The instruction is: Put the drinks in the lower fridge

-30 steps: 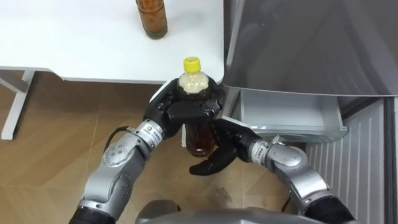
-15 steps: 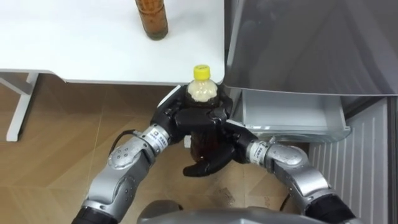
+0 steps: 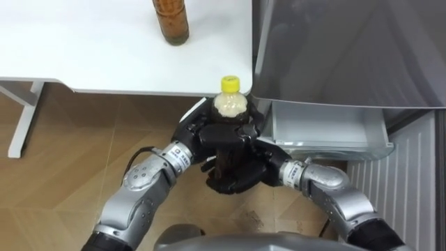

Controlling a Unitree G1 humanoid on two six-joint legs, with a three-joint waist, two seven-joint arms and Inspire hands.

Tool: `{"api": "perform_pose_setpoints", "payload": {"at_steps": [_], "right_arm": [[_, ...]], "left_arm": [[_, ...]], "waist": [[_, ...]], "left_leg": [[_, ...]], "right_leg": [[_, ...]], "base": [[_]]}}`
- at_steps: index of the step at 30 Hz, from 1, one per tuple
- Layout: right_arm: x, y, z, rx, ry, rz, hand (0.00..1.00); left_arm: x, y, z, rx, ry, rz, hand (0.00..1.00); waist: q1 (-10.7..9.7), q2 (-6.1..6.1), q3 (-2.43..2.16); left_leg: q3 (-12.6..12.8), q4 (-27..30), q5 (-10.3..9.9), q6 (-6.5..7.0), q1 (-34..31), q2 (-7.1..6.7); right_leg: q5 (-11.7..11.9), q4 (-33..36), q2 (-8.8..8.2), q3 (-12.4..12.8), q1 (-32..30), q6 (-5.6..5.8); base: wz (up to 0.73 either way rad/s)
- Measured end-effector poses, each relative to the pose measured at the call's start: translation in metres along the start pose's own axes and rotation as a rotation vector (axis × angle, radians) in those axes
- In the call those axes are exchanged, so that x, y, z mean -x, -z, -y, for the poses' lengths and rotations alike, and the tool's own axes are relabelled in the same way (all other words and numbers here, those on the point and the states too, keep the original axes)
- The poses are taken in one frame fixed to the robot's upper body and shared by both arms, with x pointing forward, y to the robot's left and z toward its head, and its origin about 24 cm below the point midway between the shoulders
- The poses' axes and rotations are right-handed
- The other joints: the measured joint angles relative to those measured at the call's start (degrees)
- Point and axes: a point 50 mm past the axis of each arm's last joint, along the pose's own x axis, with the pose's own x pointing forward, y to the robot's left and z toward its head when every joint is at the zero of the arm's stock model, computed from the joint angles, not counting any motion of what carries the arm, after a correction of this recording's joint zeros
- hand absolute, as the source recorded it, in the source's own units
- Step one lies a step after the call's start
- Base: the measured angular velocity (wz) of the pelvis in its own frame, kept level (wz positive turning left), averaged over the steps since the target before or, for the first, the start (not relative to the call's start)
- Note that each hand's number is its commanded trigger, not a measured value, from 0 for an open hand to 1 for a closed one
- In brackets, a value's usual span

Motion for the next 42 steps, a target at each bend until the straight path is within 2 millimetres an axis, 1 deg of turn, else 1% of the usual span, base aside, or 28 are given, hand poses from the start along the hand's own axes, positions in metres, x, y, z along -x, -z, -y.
{"api": "perform_pose_setpoints", "payload": {"at_steps": [5,6,7,8,9,10,11,35,42], "right_arm": [[0.0018,-0.0008,0.0011,0.018,-0.008,0.003,1.00],[0.0017,-0.0010,0.0012,0.018,-0.007,0.003,1.00],[0.0017,-0.0010,0.0012,0.018,-0.007,0.003,1.00],[0.0017,-0.0010,0.0012,0.018,-0.007,0.003,1.00],[0.0017,-0.0010,0.0011,0.018,-0.008,0.003,1.00],[0.0017,-0.0010,0.0011,0.018,-0.008,0.003,1.00],[0.0018,-0.0010,0.0013,0.019,-0.007,0.003,1.00],[0.0024,-0.0004,0.0018,0.008,-0.008,0.001,1.00],[0.0023,-0.0002,0.0014,-0.006,-0.010,0.004,1.00]], "left_arm": [[0.0007,0.0003,-0.0009,0.031,-0.004,0.004,0.99],[0.0007,0.0004,-0.0011,0.038,-0.006,0.005,0.93],[0.0007,0.0003,-0.0011,0.039,-0.007,0.006,0.79],[0.0008,0.0003,-0.0012,0.040,-0.008,0.006,0.69],[0.0007,0.0004,-0.0011,0.043,-0.007,0.006,0.40],[0.0006,0.0006,-0.0008,0.045,-0.006,0.006,0.13],[0.0008,0.0005,-0.0010,0.048,-0.006,0.007,0.00],[0.0016,-0.0028,-0.0026,0.034,-0.008,0.031,0.00],[0.0022,-0.0047,-0.0051,0.031,-0.018,0.040,0.00]], "waist": [[-0.02,-0.13,0.03],[-0.02,-0.20,0.03],[-0.02,-0.24,0.03],[-0.02,-0.33,0.05],[-0.02,-0.37,0.07],[-0.02,-0.44,0.07],[-0.02,-0.48,0.07],[-0.07,-0.54,0.12],[0.19,-0.54,0.12]], "left_leg": [[0.00,0.05,0.01,0.01,-0.03,0.00],[0.00,0.06,0.02,0.01,-0.03,0.00],[0.00,0.06,0.02,0.01,-0.04,0.00],[0.00,0.06,0.02,0.01,-0.04,0.00],[0.00,0.06,0.02,0.01,-0.04,0.00],[0.00,0.06,0.01,0.01,-0.05,0.00],[0.00,0.05,0.01,0.01,-0.05,0.00],[-0.01,-0.05,0.01,0.01,-0.13,0.00],[0.00,-0.06,0.01,0.01,-0.07,0.00]], "right_leg": [[0.00,0.01,0.00,0.03,0.02,0.00],[0.00,0.01,0.00,0.03,0.02,0.00],[0.00,0.01,0.00,0.04,0.02,0.00],[0.00,0.00,0.00,0.03,0.02,0.00],[0.00,0.00,0.00,0.03,0.02,0.00],[0.00,0.00,0.00,0.03,0.02,0.00],[0.00,0.00,0.00,0.03,0.02,0.00],[0.00,0.00,0.00,0.02,0.00,0.00],[0.00,-0.02,0.00,-0.05,-0.06,0.00]], "base": [[0.00],[0.00],[0.00],[0.00],[0.00],[0.00],[0.00],[0.00],[0.00]]}}
